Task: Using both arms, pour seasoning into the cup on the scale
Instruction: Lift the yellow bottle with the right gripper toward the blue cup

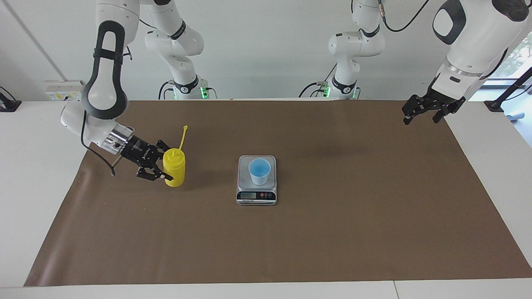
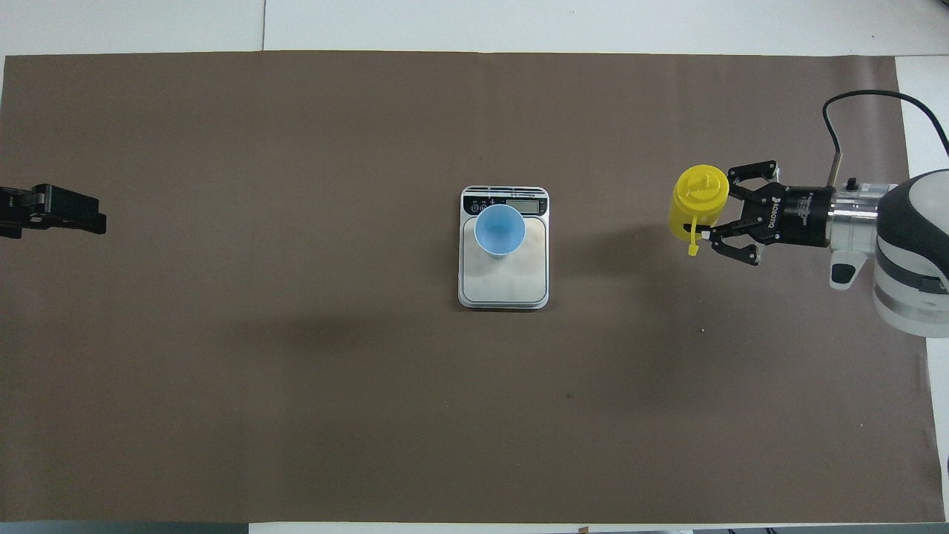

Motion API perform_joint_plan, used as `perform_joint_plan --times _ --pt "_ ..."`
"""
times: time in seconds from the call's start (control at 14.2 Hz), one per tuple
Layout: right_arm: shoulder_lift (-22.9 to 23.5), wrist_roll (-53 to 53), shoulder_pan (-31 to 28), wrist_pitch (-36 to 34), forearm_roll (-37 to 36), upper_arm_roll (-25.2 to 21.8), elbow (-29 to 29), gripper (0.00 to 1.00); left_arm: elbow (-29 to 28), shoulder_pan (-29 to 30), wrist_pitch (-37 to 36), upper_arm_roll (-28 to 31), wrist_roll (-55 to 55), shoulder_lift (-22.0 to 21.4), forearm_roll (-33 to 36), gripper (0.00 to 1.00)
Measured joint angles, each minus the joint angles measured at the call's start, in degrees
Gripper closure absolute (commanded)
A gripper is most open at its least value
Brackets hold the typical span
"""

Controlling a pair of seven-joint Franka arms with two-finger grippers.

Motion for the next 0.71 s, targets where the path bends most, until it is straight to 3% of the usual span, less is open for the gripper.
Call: perform_joint_plan --times 0.42,0.71 --pt "1.18 20.78 11.22 9.21 -16.89 0.07 4.83 1.0 0.24 0.13 -0.91 -0.43 0.59 -0.11 -0.16 0.0" --pt "3.03 28.8 14.3 9.84 -26.16 0.05 8.06 1.0 0.24 -0.09 -1.04 -1.21 0.59 -0.11 -0.18 0.0"
